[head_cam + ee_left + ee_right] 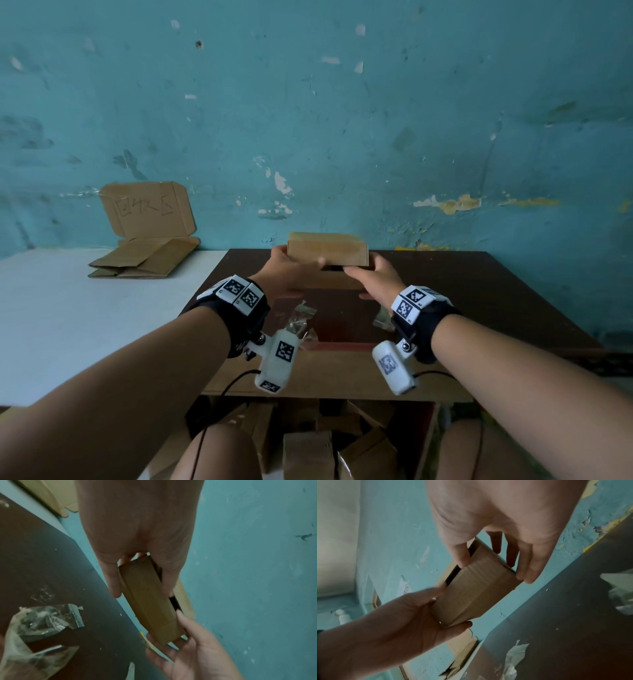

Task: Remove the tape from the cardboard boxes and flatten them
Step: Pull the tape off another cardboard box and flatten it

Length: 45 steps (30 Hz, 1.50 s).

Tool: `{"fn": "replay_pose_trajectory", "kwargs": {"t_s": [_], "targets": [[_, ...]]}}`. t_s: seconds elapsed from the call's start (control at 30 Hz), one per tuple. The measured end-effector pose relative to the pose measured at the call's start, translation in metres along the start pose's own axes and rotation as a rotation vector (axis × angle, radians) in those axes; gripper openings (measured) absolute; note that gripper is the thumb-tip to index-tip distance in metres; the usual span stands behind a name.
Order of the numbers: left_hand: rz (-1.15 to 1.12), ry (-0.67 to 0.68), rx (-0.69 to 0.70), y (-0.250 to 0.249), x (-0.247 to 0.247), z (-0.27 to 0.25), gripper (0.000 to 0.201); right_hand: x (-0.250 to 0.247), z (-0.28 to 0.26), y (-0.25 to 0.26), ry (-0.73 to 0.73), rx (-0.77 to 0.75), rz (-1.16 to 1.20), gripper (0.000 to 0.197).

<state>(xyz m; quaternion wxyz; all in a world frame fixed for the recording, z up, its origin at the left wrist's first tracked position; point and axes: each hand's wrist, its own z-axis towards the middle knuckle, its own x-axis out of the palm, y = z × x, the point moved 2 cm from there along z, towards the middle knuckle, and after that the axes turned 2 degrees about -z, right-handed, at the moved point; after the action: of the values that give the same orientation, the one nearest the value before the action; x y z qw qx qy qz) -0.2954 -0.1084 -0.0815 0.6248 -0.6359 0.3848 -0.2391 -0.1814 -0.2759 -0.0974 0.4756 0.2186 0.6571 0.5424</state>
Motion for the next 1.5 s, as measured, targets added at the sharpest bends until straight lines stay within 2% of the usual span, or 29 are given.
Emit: {"fn": "replay_pose_trajectory", "kwargs": {"t_s": [0.17, 0.27, 0.37, 0.47, 0.57, 0.7, 0.8, 0.87, 0.93, 0.97, 1.03, 1.1, 1.2, 1.3, 1.33, 1.4, 1.47, 1.5], "targets": [[0.117, -0.036, 0.147, 0.000, 0.003, 0.000, 0.067, 0.006, 0.001, 0.003, -0.135, 0.012, 0.001, 0.069], [0.105, -0.064, 0.235, -0.005, 0.009, -0.005, 0.053, 0.007, 0.000, 0.011, -0.204, 0.034, -0.009, 0.074], [0.102, -0.116, 0.240, -0.008, 0.014, -0.010, 0.044, 0.004, -0.002, 0.016, -0.240, 0.078, -0.028, 0.057], [0.244, -0.201, 0.298, -0.008, 0.014, -0.013, 0.027, 0.003, -0.006, 0.018, -0.253, 0.068, -0.083, 0.050], [0.355, -0.252, 0.267, -0.006, 0.009, -0.013, 0.031, 0.001, -0.011, 0.021, -0.253, 0.040, -0.146, 0.046], [0.434, -0.226, 0.206, -0.009, 0.006, -0.013, 0.031, 0.002, -0.013, 0.024, -0.218, 0.033, -0.232, 0.053], [0.400, -0.174, 0.175, -0.011, 0.005, -0.013, 0.032, 0.003, -0.014, 0.025, -0.166, 0.009, -0.220, 0.034], [0.360, -0.156, 0.162, -0.012, 0.001, -0.013, 0.034, 0.000, -0.015, 0.025, -0.139, -0.020, -0.201, 0.030], [0.341, -0.140, 0.154, -0.011, -0.003, -0.014, 0.034, -0.002, -0.017, 0.025, -0.110, -0.041, -0.176, 0.015], [0.336, -0.127, 0.151, -0.011, -0.004, -0.014, 0.033, -0.003, -0.018, 0.026, -0.096, -0.066, -0.158, 0.020], [0.302, -0.100, 0.147, -0.011, -0.008, -0.014, 0.029, -0.003, -0.018, 0.027, -0.068, -0.105, -0.134, 0.055], [0.220, -0.073, 0.138, -0.011, -0.010, -0.015, 0.021, -0.004, -0.016, 0.026, -0.062, -0.113, -0.123, 0.061], [0.154, -0.036, 0.119, -0.012, -0.010, -0.017, 0.019, -0.006, -0.015, 0.024, -0.045, -0.082, -0.079, 0.051], [0.132, -0.015, 0.102, -0.016, -0.009, -0.022, 0.020, -0.007, -0.013, 0.022, -0.058, -0.069, -0.061, 0.015], [0.124, -0.012, 0.101, -0.017, -0.009, -0.024, 0.023, -0.007, -0.013, 0.022, -0.059, -0.067, -0.055, 0.012], [0.120, -0.001, 0.088, -0.018, -0.009, -0.024, 0.030, -0.009, -0.013, 0.022, -0.042, -0.069, -0.026, 0.011], [0.112, 0.027, 0.079, -0.018, -0.008, -0.024, 0.023, -0.010, -0.013, 0.022, -0.008, -0.060, 0.010, 0.010], [0.110, 0.044, 0.067, -0.018, -0.009, -0.024, 0.019, -0.010, -0.013, 0.021, 0.020, -0.057, 0.027, 0.018]]}}
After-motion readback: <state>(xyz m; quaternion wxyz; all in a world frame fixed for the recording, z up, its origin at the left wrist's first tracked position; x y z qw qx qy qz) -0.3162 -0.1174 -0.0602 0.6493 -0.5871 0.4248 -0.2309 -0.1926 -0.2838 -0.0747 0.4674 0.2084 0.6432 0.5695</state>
